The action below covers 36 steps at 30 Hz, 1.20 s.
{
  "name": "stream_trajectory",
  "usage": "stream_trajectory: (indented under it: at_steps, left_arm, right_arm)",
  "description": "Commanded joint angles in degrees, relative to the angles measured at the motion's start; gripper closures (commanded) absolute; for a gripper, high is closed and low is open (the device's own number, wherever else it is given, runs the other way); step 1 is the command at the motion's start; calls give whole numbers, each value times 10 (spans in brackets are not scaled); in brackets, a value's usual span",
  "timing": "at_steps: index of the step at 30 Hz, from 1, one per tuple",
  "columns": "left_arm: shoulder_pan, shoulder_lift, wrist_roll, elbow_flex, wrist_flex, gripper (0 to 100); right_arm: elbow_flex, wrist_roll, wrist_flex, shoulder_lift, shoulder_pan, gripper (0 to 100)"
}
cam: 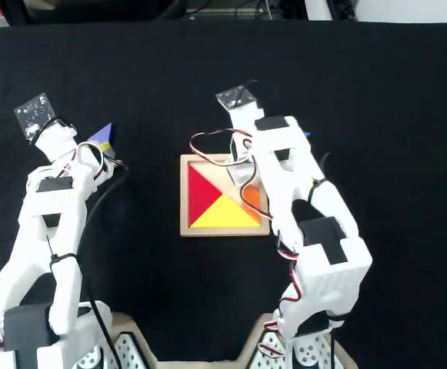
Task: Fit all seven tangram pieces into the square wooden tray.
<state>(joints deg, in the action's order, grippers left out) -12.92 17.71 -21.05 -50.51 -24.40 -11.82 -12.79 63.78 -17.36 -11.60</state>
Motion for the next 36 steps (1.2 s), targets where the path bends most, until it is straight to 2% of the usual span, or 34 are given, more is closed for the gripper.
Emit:
stream_trajectory:
  at_steps: [1,6,10,12,17,21,25,29,33,36]
  left_arm:
    - [-3,22,-6,5,11,798]
    - [-30,21,-35,0,43,798]
    - [-35,21,-13,9,46,798]
    - [-34,27,44,26,17,798]
    - [-37,-9,156,190,-165,794]
    - [-31,-110,244,348,-266,792]
    - [-22,-224,326,482,-352,744]
    - [-25,-332,421,592,-383,736]
    - [-32,-432,448,680,-378,736]
    - [-41,-500,542,743,-370,736]
  right_arm:
    - [22,-9,23,7,-7,987]
    - [32,-9,47,44,-7,987]
    - [6,-1,5,111,20,987]
    - [-36,26,-60,129,27,987]
    - [-138,48,-202,130,29,987]
    - [-146,48,-217,131,31,987]
    - [-147,48,-218,131,30,987]
    - [-147,48,-215,135,31,987]
    - [-146,48,-214,135,31,987]
    - [-146,48,-213,135,31,987]
